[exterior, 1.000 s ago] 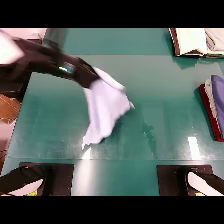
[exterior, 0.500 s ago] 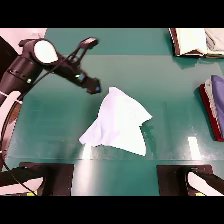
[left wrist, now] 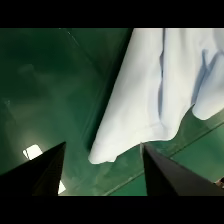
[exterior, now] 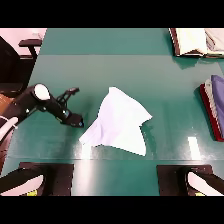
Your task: Fold the shirts.
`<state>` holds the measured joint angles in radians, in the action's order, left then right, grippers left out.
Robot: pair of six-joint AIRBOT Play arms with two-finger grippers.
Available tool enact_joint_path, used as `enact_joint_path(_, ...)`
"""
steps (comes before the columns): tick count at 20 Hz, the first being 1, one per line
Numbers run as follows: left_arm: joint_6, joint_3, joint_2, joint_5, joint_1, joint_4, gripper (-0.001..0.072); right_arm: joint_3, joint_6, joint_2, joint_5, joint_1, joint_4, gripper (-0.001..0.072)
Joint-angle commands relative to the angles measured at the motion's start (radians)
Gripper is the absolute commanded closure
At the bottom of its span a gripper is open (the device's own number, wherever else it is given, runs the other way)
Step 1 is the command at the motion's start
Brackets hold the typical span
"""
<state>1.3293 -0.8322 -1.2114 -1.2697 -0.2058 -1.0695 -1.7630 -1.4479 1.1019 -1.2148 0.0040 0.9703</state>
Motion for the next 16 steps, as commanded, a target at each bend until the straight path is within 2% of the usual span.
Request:
enact_joint_path(1,-0.036,0.164,0.013,0.086,-0.01,0.079,0.0164,-0.001,0.0,0.002,0.0,0.0,0.0,0.0692)
enact_joint_path(6,-0.046,0.192,0.012,0.153,-0.13,0.1,0.0166,0.0,0.0,0.002,-0.001,0.0,0.0,0.0692)
enact_joint_path(7,-0.046,0.192,0.012,0.152,-0.137,0.101,0.0326,0.0,0.0,0.002,-0.004,0.0,0.0,0.0692)
enact_joint_path(8,-0.047,0.185,0.013,0.151,-0.134,0.098,0.0665,0.0,0.0,0.002,-0.014,0.0,0.0,0.0692)
enact_joint_path(9,-0.046,0.162,0.013,0.145,-0.127,0.074,0.0685,0.002,0.0,0.003,-0.034,0.0,0.0,0.0691)
enact_joint_path(12,-0.046,0.011,0.013,0.104,-0.027,0.031,0.0683,0.074,-0.003,0.004,-0.108,0.001,-0.001,0.0692)
enact_joint_path(16,-0.046,-0.233,0.013,0.092,0.148,0.006,0.0682,0.327,-0.003,0.005,-0.137,0.001,-0.001,0.0692)
